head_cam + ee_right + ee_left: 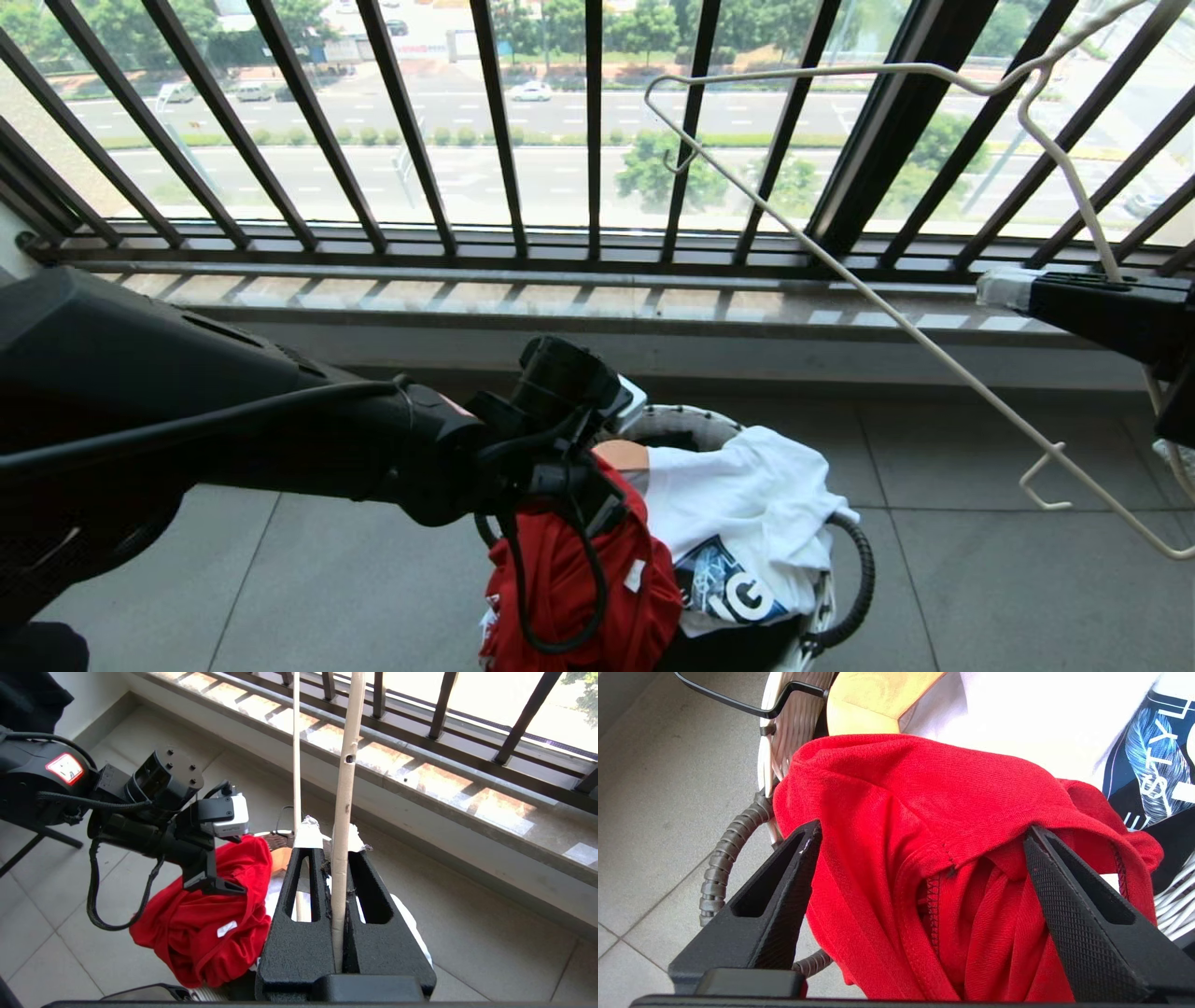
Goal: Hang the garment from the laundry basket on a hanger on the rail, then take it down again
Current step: Pick up clothes from the basket
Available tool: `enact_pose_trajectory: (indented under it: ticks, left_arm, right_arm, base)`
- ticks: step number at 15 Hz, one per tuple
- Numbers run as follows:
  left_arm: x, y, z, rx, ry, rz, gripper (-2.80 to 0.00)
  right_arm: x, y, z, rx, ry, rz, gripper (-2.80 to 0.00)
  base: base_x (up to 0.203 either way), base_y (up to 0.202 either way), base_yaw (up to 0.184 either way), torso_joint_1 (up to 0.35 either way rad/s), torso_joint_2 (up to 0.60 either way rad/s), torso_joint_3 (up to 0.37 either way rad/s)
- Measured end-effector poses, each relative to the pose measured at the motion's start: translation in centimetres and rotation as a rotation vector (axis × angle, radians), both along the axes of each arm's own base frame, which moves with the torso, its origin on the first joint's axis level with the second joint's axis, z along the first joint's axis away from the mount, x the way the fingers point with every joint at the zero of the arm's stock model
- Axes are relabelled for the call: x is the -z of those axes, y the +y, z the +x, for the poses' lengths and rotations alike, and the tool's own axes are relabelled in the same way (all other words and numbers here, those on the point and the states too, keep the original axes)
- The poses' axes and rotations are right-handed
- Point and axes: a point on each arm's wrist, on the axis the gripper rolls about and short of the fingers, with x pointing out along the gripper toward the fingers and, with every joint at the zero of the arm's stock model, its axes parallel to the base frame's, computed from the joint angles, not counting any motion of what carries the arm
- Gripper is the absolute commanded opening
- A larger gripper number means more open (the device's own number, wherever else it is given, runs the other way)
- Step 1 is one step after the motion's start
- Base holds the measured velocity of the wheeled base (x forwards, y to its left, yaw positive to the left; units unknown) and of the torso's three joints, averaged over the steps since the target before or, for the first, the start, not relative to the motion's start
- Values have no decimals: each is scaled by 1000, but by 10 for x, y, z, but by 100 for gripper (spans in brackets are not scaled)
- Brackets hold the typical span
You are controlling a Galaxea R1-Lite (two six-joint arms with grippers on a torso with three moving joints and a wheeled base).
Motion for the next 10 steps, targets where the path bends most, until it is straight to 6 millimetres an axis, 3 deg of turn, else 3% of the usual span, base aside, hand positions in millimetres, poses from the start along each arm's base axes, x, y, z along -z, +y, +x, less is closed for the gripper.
enact_pose_trajectory:
  ticks: [10]
  left_arm:
    - [12,6,-9,57,11,83,0]
  right_arm:
    - [0,0,0,1,-1,-1,-280]
  base:
    - [0,0,0,0,0,0]
